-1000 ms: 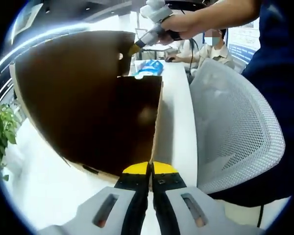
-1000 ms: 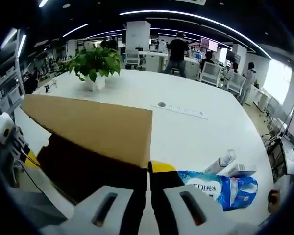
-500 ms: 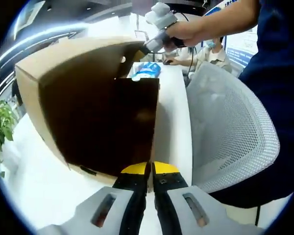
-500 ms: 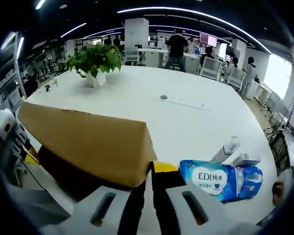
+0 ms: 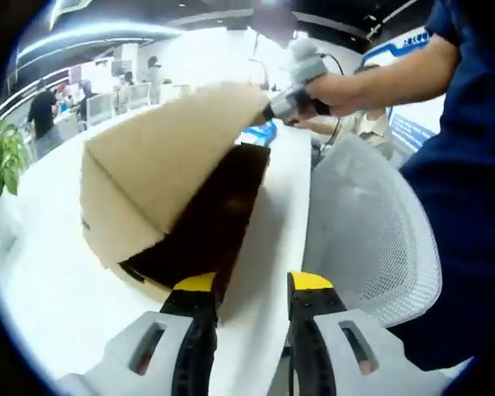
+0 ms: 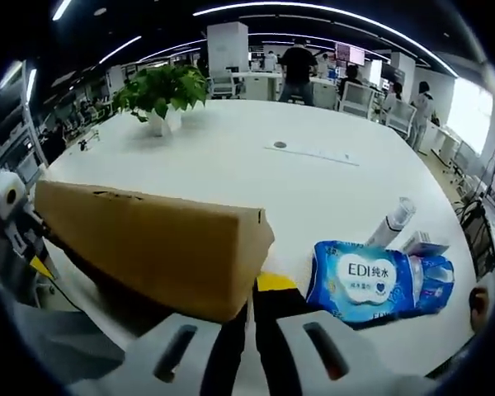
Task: Operate the shoe box by opening the lid, removing the specified soft item, and placing it in the target area until the item is outside and the box remains undamaged.
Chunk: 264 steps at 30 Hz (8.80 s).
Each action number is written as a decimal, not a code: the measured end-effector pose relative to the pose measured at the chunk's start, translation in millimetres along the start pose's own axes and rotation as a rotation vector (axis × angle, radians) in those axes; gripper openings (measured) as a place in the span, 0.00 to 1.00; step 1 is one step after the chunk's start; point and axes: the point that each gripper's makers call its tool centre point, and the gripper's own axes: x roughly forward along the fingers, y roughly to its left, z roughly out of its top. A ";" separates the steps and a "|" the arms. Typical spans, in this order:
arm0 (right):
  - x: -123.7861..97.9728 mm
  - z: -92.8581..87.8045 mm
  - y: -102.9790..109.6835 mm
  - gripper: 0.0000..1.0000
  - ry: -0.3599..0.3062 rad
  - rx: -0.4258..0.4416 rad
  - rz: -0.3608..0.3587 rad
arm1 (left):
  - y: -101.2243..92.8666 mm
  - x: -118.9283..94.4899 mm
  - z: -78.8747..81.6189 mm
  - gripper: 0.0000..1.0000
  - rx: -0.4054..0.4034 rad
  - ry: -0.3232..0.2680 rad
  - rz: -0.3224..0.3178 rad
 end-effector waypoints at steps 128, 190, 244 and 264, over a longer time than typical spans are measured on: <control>-16.7 -41.0 27.2 0.04 0.029 -0.184 0.144 | 28.8 -3.7 0.7 0.22 -0.088 -0.040 0.300; -0.9 -30.6 -11.7 0.22 -0.027 -0.091 0.186 | 76.6 28.5 4.5 0.25 -0.092 0.076 0.402; -61.7 -44.7 -102.1 0.94 -0.110 0.059 -0.059 | 65.8 23.9 39.9 0.95 -0.195 -0.023 0.421; -136.3 -70.6 -125.4 0.96 -0.133 0.021 -0.049 | 8.7 19.5 70.4 1.00 -0.236 -0.091 0.496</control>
